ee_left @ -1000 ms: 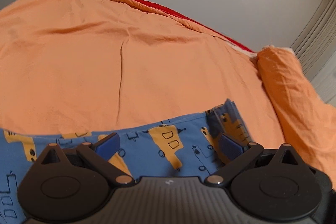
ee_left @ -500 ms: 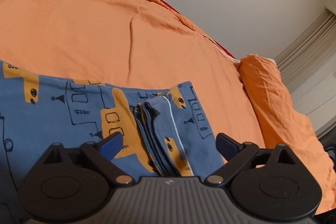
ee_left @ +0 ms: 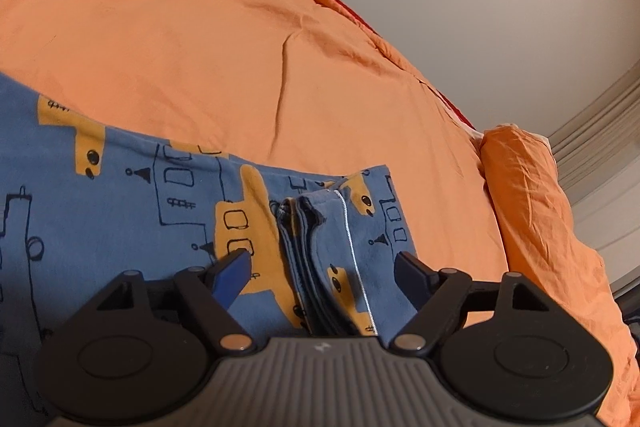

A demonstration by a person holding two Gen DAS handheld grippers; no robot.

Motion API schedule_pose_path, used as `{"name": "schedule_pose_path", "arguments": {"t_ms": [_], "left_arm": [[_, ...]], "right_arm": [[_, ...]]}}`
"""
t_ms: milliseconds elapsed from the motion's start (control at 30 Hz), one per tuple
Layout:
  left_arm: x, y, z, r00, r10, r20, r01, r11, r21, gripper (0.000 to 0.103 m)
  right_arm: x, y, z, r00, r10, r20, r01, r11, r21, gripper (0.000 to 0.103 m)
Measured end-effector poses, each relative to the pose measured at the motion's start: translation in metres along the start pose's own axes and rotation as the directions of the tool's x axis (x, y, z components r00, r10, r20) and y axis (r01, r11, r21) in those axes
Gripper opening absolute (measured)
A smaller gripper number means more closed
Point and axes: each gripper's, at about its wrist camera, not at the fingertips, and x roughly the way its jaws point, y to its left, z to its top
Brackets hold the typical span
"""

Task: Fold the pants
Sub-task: 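Grasp the pants edge with the left tool while the right tool holds its fold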

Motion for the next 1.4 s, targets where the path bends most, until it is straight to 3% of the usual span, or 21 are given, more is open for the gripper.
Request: {"name": "schedule_pose_path", "arguments": {"t_ms": [133,267,433,467,600,700,933,1200,1400], "left_arm": [[-0.002,0.003,-0.002,0.999,-0.039,-0.029,0.035,0.993,-0.108,0.082],[0.003,0.014,-0.007,0.993,-0.116,-0.037,0.102,0.958,-0.267,0.081],[0.008,0.028,-0.012,0.996,-0.093,0.0,0.087,0.927,-0.365,0.045],[0.008,0.03,-0.013,0.996,-0.09,0.003,0.085,0.926,-0.368,0.042],[0.007,0.031,-0.017,0.998,-0.053,0.022,0.057,0.938,-0.341,0.012],[0.007,0.029,-0.02,0.998,-0.042,0.044,0.054,0.94,-0.336,0.011],[-0.021,0.01,-0.012,0.997,0.027,0.071,-0.013,0.982,-0.189,0.01],[-0.071,0.032,-0.01,0.983,0.144,0.11,-0.127,0.98,-0.151,0.01],[-0.074,0.062,-0.014,0.984,0.158,0.078,-0.144,0.976,-0.164,0.01]], "right_arm": [[-0.012,-0.019,0.0,0.999,0.008,0.05,-0.015,0.99,0.143,0.015],[-0.023,-0.031,-0.002,0.993,0.032,0.115,-0.058,0.971,0.233,0.015],[-0.024,-0.026,-0.005,0.993,0.047,0.11,-0.07,0.972,0.223,0.015],[-0.023,-0.027,-0.006,0.993,0.049,0.103,-0.071,0.972,0.222,0.015],[-0.019,-0.026,-0.004,0.996,0.051,0.07,-0.065,0.974,0.216,0.015],[-0.014,-0.022,-0.005,0.998,0.059,0.036,-0.065,0.976,0.206,0.015],[-0.011,-0.012,0.002,0.998,0.062,0.027,-0.066,0.98,0.188,0.015],[-0.015,0.026,0.034,0.981,0.177,0.08,-0.184,0.978,0.093,0.011],[-0.003,0.051,0.047,0.974,0.221,0.058,-0.224,0.974,0.039,0.011]]}}
